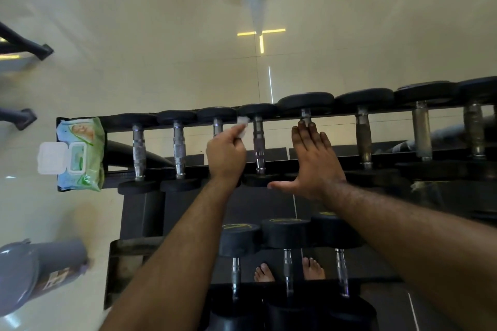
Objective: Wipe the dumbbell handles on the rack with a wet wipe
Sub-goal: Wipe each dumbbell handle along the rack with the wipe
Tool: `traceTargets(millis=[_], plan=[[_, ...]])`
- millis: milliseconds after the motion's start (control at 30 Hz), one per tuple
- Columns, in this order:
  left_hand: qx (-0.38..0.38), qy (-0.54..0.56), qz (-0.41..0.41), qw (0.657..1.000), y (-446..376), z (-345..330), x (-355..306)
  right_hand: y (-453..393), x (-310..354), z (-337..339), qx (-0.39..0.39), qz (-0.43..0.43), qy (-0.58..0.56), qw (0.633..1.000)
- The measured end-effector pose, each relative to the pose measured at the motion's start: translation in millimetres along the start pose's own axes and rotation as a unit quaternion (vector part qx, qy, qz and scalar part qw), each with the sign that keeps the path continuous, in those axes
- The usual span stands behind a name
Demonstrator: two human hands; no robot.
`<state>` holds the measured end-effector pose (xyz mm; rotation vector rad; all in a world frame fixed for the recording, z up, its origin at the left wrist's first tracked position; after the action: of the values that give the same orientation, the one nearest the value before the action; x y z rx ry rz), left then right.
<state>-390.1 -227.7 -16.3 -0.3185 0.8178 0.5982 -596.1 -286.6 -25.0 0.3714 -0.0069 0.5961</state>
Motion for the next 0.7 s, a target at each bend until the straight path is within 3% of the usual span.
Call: traceTargets(millis=[33, 100, 200, 333, 467, 533, 633, 700], plan=[[-0.002, 0.003, 0.015, 1.000, 2.9, -6.4, -4.9, -0.3, 0.0, 0.1, 0.001, -0.001, 0.000, 1.000], [0.065, -0.010, 0.030, 0.997, 18.2, -16.8, -15.4, -0.9, 0.0, 0.6, 0.001, -0.001, -0.004, 1.000], [0.144, -0.087, 0.001, 0.986, 44.3, -13.5, -13.3, 0.1, 1.1, 1.4, -0.002, 0.002, -0.008, 1.000], [0.308, -0.172, -0.066, 0.933, 42.4, 11.4, -10.5, 2.3, 1.3, 2.6, -0.014, 0.004, -0.014, 1.000], [0.319, -0.134, -0.097, 0.933, 11.4, 8.2, -38.4, 3.1, 1.9, 5.1, -0.007, 0.007, -0.015, 1.000], [0.352, -0.217, -0.158, 0.897, 4.7, -7.6, -45.5, 3.4, 2.8, 6.6, -0.002, 0.005, -0.016, 1.000], [0.462, -0.322, -0.202, 0.802, 12.0, -17.0, -47.3, 4.1, 3.7, 8.6, 0.000, 0.006, -0.015, 1.000], [0.459, -0.304, -0.192, 0.812, 13.2, -5.1, -42.4, 4.4, 3.4, 8.5, -0.003, 0.006, -0.014, 1.000]])
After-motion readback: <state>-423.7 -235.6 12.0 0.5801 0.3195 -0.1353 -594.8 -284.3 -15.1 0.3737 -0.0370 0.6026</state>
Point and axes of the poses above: each hand's wrist, its own y-axis away from the middle knuckle, its own z-axis out of the back of the hand, x = y × z, the point moved 1 cm from there along -y, towards the middle knuckle, and after that the axes turned 1 degree about x, right-handed, at the moved point
